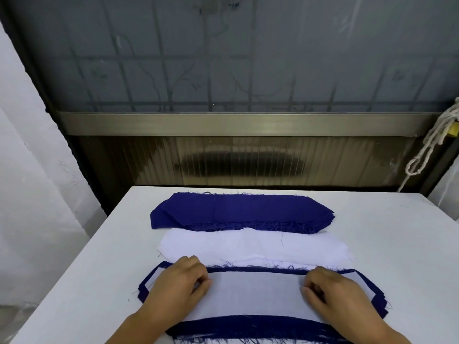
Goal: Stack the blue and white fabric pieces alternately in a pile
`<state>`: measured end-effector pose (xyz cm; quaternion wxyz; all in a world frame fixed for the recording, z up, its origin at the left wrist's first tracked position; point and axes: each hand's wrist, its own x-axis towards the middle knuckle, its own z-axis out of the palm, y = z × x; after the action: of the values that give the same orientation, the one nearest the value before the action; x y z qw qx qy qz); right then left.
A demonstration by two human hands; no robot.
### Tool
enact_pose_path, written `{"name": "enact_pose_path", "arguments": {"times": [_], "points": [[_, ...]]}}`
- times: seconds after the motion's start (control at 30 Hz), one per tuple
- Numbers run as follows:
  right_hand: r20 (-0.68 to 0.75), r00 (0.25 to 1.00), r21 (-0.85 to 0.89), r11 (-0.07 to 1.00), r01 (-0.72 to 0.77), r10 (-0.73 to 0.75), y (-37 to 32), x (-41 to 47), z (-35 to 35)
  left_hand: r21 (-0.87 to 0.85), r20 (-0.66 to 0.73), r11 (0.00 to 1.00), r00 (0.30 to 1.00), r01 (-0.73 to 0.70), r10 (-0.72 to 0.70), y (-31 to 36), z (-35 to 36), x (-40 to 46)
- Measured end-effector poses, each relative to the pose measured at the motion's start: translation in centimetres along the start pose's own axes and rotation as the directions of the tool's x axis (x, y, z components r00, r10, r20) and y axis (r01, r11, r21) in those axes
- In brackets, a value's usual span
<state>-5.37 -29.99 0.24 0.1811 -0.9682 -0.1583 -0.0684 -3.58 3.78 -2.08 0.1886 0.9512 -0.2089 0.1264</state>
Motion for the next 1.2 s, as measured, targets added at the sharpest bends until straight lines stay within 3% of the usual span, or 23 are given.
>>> {"name": "enact_pose_path", "arguments": {"times": [0.07, 0.2, 0.3, 0.43, 0.57, 0.87, 1.2], "points": [[-0.095, 0.994, 0.005, 0.999, -0.044, 0.044, 0.8, -0.5, -0.2, 0.032, -0.011, 0.998, 0.999, 0.052, -0.052, -1.1, -0.2, -0.5], [-0.059, 0.973, -0.096, 0.969, -0.229, 0.224, 2.7, 0.2, -0.6, 0.173, -0.035, 0.973, 0.988, 0.154, -0.15, -2.2, -0.9, 0.4], [-0.054, 0.981, -0.068, 0.979, -0.19, 0.187, 2.5, 2.4, -0.1, 0.145, -0.055, 0.981, 0.991, 0.126, -0.12, -1.5, -0.4, 2.5], [0.019, 0.997, 0.013, 0.997, -0.075, 0.074, 1.9, 5.7, 1.4, 0.013, 0.027, 0.997, 0.996, 0.08, -0.08, -0.7, 1.4, 5.5], [0.016, 0.998, 0.096, 0.993, -0.063, 0.062, 2.2, 6.4, 2.9, -0.102, 0.075, 0.989, 0.992, 0.108, -0.101, -0.9, 2.6, 5.8], [-0.116, 0.993, 0.085, 0.996, -0.001, 0.011, 2.6, 6.0, 3.9, -0.058, -0.031, 0.997, 0.998, 0.052, -0.054, -0.7, 2.9, 5.1], [-0.157, 0.979, 0.178, 0.979, -0.103, 0.132, 2.4, 5.8, 3.6, -0.01, -0.145, 1.0, 0.989, 0.022, -0.023, 0.0, 2.2, 4.9]]}}
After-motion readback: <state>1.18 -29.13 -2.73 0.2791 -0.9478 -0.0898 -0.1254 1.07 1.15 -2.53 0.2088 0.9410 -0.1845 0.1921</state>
